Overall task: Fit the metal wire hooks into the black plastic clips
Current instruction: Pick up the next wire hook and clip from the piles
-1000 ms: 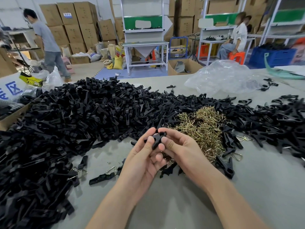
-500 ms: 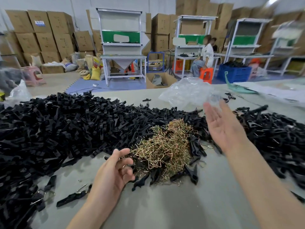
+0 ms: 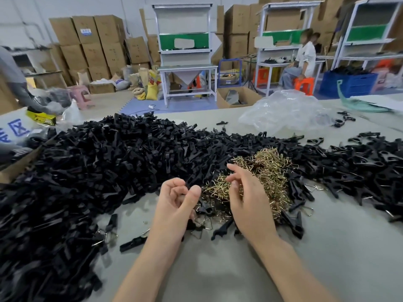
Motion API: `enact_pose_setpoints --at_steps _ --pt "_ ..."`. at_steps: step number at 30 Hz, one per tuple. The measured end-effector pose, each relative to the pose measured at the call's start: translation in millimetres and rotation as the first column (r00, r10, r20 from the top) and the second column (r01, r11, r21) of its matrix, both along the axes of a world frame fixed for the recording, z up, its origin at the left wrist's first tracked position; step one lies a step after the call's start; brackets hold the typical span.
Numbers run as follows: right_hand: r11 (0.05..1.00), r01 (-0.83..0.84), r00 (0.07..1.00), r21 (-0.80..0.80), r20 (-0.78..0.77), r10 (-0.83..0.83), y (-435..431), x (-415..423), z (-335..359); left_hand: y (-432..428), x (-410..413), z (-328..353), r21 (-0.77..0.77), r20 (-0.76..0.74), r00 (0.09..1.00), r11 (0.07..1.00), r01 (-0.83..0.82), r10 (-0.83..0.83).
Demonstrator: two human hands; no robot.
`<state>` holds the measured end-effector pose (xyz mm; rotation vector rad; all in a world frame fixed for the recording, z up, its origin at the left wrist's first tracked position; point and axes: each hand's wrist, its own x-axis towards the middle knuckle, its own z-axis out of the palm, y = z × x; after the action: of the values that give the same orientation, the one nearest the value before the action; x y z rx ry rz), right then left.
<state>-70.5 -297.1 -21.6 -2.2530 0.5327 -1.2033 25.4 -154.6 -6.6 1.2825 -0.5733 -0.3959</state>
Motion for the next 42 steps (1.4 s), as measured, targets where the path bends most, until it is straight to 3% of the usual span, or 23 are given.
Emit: enact_pose_setpoints --at_steps 6,10,14,19,27,31,33,36,39,42 --pt "0.998 0.003 1.000 -0.065 -0.025 -0.005 5.0 -0.9 3.3 -0.6 -0.9 -2.3 0.049 0.080 0.993 0.995 -0.091 0.087" --pt "0.999 0.017 0.999 -0.048 -0.026 -0.019 3.2 -0.5 5.1 0.6 0.7 -7.2 0.197 0.382 0.893 0.923 -0.332 0.240" --pt "0.999 0.009 1.000 -0.032 -0.019 -0.010 3.2 -1.2 5.0 -22.5 20.5 -1.7 0.443 0.633 0.768 0.767 -0.464 0.099" --pt "1.000 0.009 1.000 0.016 -0.015 -0.008 3.7 -2.2 4.7 -64.0 49.3 19.2 0.721 0.621 0.764 0.510 -0.469 -0.174" --pt "0.998 -0.025 1.000 0.062 -0.007 0.026 5.7 -4.2 7.5 -54.3 63.4 23.2 0.808 0.553 0.776 0.422 -0.412 -0.302" --pt "0.998 -0.021 1.000 0.055 -0.017 0.022 6.8 -5.7 9.0 -31.6 68.1 26.7 0.838 0.443 0.852 0.467 -0.283 -0.278" --pt "0.999 -0.027 0.999 0.047 -0.032 0.028 7.2 -5.9 9.6 -18.5 65.6 26.3 0.778 0.503 0.839 0.531 -0.337 -0.205" --pt "0.999 -0.040 0.998 0.030 -0.038 0.041 7.7 -5.3 10.8 -3.4 55.7 25.5 0.616 0.523 0.851 0.672 -0.411 0.040" --pt "0.999 -0.046 0.998 0.017 -0.046 0.046 7.9 -4.8 11.0 7.3 43.7 21.7 0.507 0.468 0.854 0.722 -0.470 0.228" --pt "0.999 -0.048 0.998 0.002 -0.051 0.048 7.4 -4.6 10.5 11.0 31.8 14.8 0.401 0.510 0.813 0.758 -0.513 0.281"
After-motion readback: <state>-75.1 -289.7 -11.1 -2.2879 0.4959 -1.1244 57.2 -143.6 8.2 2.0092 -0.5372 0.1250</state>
